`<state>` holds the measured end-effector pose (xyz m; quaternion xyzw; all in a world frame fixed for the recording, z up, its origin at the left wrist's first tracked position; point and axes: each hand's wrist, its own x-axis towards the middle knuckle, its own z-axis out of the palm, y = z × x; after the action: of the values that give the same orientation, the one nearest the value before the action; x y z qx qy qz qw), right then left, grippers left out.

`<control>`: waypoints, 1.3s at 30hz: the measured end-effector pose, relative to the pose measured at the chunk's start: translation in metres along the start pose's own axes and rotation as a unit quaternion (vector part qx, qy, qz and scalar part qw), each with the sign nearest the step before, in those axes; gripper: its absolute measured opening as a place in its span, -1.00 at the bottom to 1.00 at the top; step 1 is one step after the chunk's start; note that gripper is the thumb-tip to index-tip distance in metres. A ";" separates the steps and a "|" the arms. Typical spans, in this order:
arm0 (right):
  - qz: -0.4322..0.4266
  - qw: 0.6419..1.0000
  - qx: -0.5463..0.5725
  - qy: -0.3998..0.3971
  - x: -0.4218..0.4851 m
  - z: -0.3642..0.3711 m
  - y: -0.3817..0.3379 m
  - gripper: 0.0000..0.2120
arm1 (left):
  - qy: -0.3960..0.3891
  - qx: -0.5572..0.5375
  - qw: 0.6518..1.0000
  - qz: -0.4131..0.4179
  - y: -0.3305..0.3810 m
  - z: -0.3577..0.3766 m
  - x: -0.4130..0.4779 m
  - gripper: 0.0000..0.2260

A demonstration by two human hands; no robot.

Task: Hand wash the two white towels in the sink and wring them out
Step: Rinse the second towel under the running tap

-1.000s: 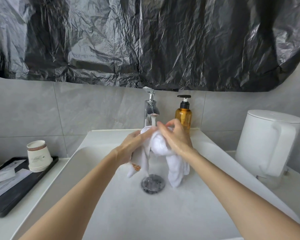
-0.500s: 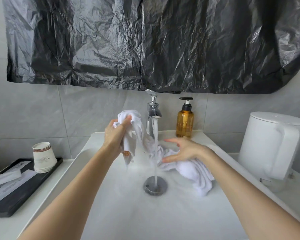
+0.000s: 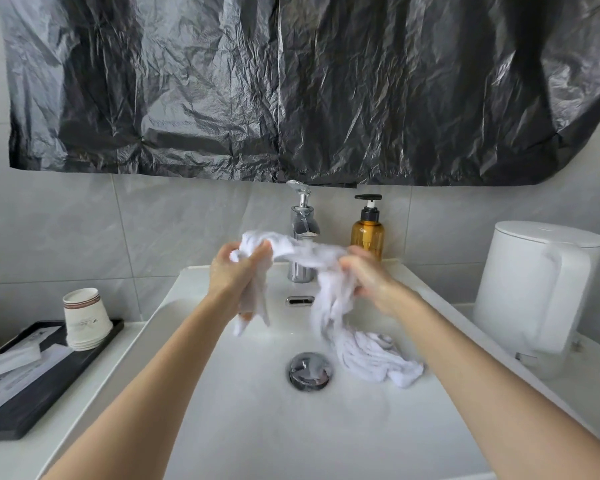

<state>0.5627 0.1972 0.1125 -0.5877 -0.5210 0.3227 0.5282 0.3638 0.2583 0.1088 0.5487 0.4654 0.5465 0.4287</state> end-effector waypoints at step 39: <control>0.122 0.981 0.150 -0.015 -0.009 0.030 0.002 -0.79 | -0.126 0.169 0.976 0.051 0.012 -0.002 -0.007 -0.81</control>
<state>0.5328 0.1970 0.1023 -0.5560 -0.3987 0.4681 0.5592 0.3621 0.2491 0.1190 0.7007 0.4646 0.4075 0.3565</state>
